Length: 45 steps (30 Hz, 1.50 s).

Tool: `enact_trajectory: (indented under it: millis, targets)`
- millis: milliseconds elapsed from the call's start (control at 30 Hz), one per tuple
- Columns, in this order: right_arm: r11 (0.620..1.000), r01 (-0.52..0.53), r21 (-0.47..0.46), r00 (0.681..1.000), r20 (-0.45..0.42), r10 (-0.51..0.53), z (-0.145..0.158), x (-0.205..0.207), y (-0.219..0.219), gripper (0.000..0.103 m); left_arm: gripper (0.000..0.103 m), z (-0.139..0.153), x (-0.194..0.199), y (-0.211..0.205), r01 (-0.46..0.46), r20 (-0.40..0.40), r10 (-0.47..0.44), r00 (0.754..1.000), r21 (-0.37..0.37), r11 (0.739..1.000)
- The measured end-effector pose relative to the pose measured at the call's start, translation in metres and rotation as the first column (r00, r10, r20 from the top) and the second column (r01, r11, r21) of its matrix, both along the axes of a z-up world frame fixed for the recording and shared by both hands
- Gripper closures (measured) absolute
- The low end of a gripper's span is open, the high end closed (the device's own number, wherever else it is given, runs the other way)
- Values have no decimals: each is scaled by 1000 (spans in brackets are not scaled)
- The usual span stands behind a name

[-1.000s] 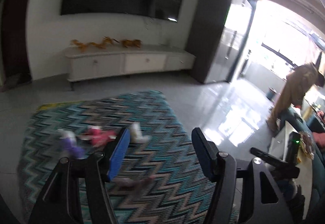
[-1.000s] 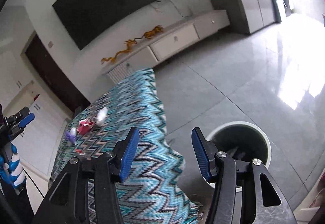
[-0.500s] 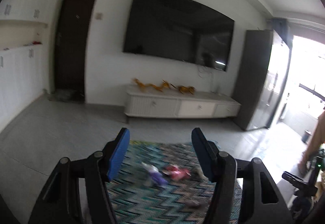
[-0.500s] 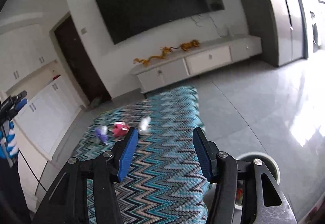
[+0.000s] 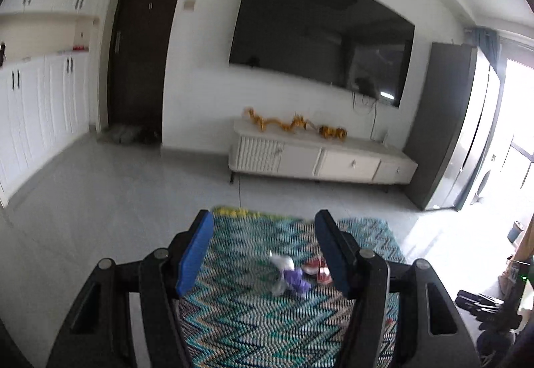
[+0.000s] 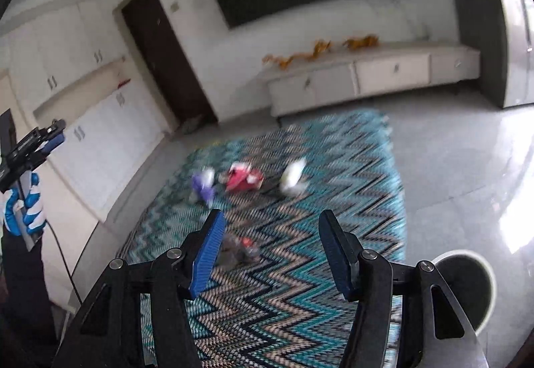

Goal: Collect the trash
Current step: 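Move both tools back toward the last wrappers on the blanket, then grasp the clear plastic with red piece using the right tool, then drop the clear plastic piece from the right tool into the trash bin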

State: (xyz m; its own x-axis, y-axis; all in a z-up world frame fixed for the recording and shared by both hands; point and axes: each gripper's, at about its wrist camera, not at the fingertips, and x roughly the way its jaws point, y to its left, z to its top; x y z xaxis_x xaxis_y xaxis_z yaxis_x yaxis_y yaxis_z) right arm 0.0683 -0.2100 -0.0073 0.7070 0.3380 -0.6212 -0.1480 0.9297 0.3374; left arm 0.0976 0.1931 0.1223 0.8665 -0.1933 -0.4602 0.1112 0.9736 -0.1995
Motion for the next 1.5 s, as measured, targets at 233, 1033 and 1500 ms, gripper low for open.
enact_trajectory:
  millis: [233,1033,1500]
  targets:
    - [994,-105,30,984,-141,108,-63,48,40,45,41,-59,32,-2,6,-108,-10,994,-40,999]
    - [988,137,75,987,-99,-130,-74,14,-61,95,41,-99,32,-18,40,-207,-60,976,-99,994]
    - [836,542,-92,809,-214,-548,-132,-34,-222,70,41,-94,16,-46,52,-230,-73,970,-93,994]
